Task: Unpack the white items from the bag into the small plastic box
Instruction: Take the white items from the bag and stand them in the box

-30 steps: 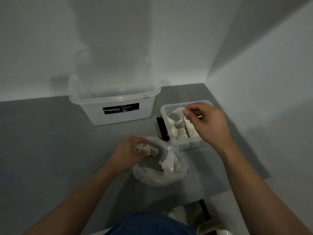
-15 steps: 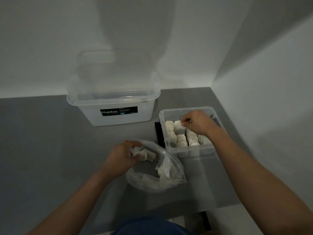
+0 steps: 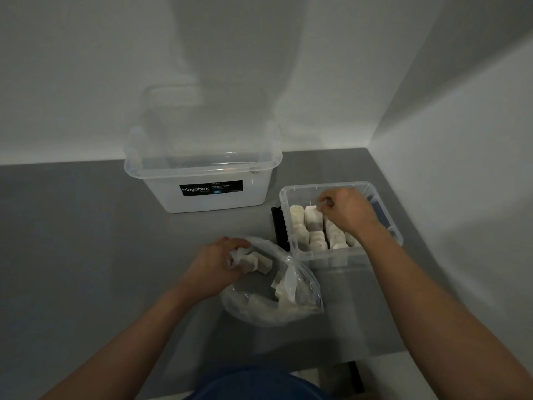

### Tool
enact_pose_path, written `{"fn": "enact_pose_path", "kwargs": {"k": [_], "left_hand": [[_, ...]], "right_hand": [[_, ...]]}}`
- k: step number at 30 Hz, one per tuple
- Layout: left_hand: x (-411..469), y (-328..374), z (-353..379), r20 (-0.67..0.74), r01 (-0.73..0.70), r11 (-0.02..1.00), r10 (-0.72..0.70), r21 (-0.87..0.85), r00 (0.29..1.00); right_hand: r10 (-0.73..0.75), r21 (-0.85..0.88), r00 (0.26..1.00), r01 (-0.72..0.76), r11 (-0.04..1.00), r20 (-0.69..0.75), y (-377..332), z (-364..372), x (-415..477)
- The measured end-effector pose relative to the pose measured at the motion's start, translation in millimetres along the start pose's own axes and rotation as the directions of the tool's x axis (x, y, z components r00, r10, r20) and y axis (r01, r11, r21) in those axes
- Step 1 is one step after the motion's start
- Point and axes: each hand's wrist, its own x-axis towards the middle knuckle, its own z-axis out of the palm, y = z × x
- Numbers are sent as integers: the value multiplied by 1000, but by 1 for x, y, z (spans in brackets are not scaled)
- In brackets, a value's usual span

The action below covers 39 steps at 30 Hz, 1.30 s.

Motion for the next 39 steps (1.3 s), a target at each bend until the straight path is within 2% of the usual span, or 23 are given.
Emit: {"fn": "enact_pose_path", "kwargs": {"k": [5,7,9,11,13,15,17,21,26,30,33,35,39], "left_hand": [[-2,2,-3,83,-50,998,48,28,995],[-2,5,-4,115,-74,996,68,52,991],[-1,4,-3,131,-82,993,70,85,989],[-1,2,-2,130,-113,986,96,126,987],[-2,2,-2,122,-161,978,146,132,982],[-4,0,-2,136,-216,968,199,125,970],[-6,-7,-1,157,-241,951,213,193,964],[-15,-21,7,235,-269,917,203,296,951],[-23,-28,13,277,-197,949,126,245,953],[-26,-36,21,305,-227,950,156,214,940],[-24,-43,24,287,-222,952,156,213,945],[-24,-41,20,276,-231,956,176,180,945],[-25,-40,12,233,-227,973,210,49,949]], "right_hand": [[43,312,954,55,949,-298,-35,-31,-62],[27,515,957,132,847,-289,-61,-29,-98],[-94,614,986,160,773,-138,-88,-13,-128],[-260,452,965,222,864,24,-103,19,-143],[-301,231,942,264,936,144,-108,54,-144],[-290,58,936,284,957,202,-106,82,-141],[-243,-47,933,264,963,266,-99,96,-139],[-143,-112,944,183,977,298,-93,104,-139],[-77,-112,938,121,986,339,-100,112,-140],[-49,-173,952,105,979,302,-109,118,-143],[-30,-147,947,80,986,319,-113,122,-143],[-18,-55,948,38,998,318,-115,120,-143],[79,283,984,-123,951,163,-119,114,-146]]}}
